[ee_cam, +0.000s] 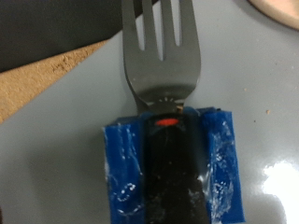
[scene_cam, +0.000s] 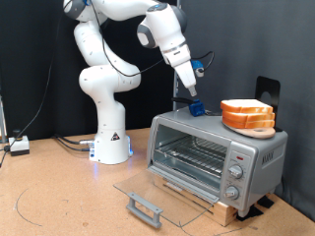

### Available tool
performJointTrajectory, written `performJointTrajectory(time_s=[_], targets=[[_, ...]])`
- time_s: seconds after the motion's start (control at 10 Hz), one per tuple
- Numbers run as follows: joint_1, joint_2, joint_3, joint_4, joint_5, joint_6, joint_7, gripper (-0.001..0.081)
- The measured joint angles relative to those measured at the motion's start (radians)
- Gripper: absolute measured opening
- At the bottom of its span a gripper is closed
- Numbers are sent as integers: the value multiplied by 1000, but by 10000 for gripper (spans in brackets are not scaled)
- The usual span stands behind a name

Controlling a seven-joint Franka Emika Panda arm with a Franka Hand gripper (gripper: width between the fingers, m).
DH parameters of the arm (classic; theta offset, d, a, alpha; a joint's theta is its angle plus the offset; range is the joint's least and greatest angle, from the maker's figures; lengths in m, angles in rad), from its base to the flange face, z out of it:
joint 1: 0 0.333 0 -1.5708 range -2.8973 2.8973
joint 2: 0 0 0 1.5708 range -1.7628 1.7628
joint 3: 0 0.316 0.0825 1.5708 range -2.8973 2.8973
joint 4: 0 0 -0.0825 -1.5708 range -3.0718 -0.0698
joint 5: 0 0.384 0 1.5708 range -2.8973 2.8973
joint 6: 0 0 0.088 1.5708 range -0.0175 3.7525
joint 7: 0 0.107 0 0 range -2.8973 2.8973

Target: Make a piece of toast with the oven

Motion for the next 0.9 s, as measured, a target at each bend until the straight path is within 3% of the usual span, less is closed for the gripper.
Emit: performJointTrajectory(time_s=[0.5,0.9], targets=[[2,81,37,-24,24,102,-27,807],[33,128,77,-23,75,155,-54,807]])
